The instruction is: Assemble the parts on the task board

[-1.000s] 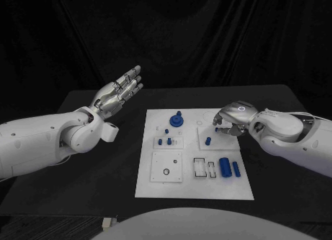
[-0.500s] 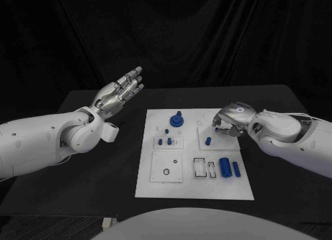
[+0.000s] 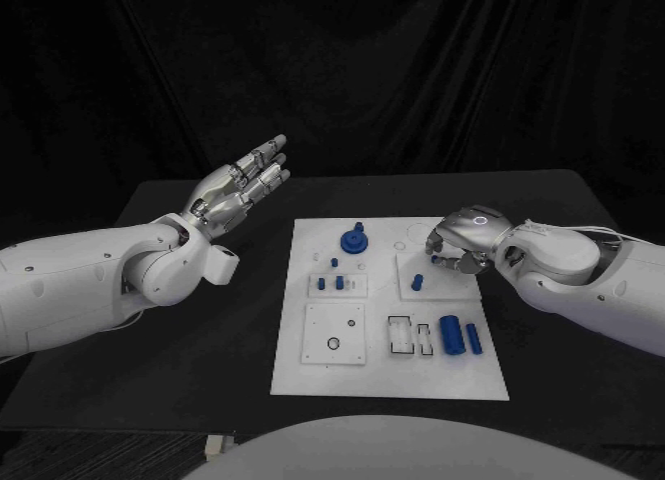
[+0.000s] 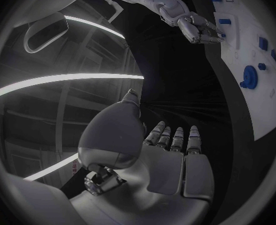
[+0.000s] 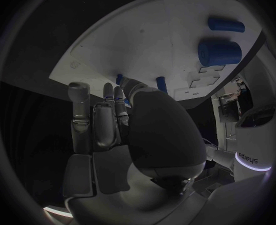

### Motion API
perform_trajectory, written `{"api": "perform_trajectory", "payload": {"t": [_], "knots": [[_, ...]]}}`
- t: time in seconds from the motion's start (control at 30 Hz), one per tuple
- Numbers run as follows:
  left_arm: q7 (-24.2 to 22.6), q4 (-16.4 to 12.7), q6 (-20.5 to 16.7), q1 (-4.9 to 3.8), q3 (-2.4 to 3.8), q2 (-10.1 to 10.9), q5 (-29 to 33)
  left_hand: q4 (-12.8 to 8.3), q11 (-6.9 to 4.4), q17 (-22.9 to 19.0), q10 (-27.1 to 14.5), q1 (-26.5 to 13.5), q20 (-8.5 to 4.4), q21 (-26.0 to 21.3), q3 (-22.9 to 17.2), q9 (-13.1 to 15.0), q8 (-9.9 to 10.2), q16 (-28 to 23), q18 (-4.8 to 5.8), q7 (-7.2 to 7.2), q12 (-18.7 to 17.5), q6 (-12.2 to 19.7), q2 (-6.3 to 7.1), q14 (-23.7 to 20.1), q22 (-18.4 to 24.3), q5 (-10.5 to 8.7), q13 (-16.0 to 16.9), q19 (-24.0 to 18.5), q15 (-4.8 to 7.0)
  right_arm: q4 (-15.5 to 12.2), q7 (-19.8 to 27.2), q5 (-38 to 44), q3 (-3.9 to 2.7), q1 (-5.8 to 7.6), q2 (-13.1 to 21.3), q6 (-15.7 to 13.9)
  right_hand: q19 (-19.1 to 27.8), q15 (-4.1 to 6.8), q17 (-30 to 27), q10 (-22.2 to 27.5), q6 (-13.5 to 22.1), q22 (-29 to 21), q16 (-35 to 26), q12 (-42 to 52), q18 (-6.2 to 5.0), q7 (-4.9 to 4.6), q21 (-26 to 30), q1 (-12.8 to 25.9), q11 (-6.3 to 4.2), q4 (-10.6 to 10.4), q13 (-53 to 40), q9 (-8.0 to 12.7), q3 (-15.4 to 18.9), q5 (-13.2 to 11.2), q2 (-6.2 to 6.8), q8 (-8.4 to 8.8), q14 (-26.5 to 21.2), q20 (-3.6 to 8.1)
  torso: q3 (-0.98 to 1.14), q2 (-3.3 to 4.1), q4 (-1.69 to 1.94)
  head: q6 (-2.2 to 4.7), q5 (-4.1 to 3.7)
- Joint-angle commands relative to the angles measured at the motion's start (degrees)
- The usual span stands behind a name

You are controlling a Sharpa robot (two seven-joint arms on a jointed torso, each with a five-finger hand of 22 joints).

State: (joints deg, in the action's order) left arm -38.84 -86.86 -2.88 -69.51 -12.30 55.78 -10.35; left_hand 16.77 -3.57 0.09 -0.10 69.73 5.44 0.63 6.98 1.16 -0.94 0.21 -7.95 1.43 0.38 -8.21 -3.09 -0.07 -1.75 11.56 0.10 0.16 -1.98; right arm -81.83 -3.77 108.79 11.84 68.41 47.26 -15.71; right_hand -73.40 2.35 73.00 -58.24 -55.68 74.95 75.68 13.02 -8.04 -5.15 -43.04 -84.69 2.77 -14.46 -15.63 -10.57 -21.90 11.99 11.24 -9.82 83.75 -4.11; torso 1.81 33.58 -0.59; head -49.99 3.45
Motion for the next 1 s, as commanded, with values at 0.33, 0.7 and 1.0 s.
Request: {"api": "perform_trajectory", "payload": {"t": [0.33,0.7,1.0], "knots": [[-5.60,-0.14,1.03,0.16,0.06,-0.27,0.47,-0.06,1.08,-0.09,0.13,3.18,1.71,-0.26,1.17,0.24,-0.46,-0.21,0.05,-0.83,-0.37,-1.54,-0.75,0.07,-0.33,1.92,-0.09,0.12,-1.26,0.87,0.66,-0.34,-0.03,-0.42,-0.47,1.55,-0.21,-0.19,-0.19,-0.15,0.49,2.88,-0.13,-0.75,0.27,0.11,0.38,-0.47,0.31,0.37,0.87,0.13,-1.15,2.18,0.55,0.68,0.05,-0.03,0.00,0.00,0.01,-0.01,0.00],[-5.49,-0.02,1.14,0.22,0.06,-0.35,0.47,-0.08,1.47,-0.09,0.18,4.21,2.52,-0.21,1.57,0.28,-0.50,-0.21,-0.13,-1.19,-0.35,-2.02,-1.15,0.07,-0.52,2.46,-0.07,0.18,-1.86,1.14,0.74,-0.35,-0.03,-0.54,-0.63,1.80,-0.16,-0.11,-0.29,-1.02,-0.57,3.26,-0.23,-0.64,0.23,0.14,0.55,-0.73,0.11,1.08,1.28,-0.19,-2.04,2.38,0.40,0.26,-0.02,0.00,0.00,-0.02,0.00,-0.01,0.08],[-5.24,0.24,1.19,0.26,0.06,-0.57,0.47,-0.17,1.81,-0.09,0.23,5.32,3.40,-0.16,1.95,0.29,-0.52,-0.21,-0.45,-1.48,-0.34,-2.28,-1.71,0.07,-0.70,3.13,-0.06,0.25,-2.35,0.86,0.99,-0.35,-0.03,-0.55,-0.44,0.86,-0.40,0.10,-0.14,-2.47,-2.55,3.93,-0.10,-0.39,0.30,-0.11,0.09,-0.57,-0.19,1.93,1.72,-1.04,-2.77,1.99,0.29,-0.80,0.08,0.16,0.00,-0.01,0.00,-0.01,0.10]]}}
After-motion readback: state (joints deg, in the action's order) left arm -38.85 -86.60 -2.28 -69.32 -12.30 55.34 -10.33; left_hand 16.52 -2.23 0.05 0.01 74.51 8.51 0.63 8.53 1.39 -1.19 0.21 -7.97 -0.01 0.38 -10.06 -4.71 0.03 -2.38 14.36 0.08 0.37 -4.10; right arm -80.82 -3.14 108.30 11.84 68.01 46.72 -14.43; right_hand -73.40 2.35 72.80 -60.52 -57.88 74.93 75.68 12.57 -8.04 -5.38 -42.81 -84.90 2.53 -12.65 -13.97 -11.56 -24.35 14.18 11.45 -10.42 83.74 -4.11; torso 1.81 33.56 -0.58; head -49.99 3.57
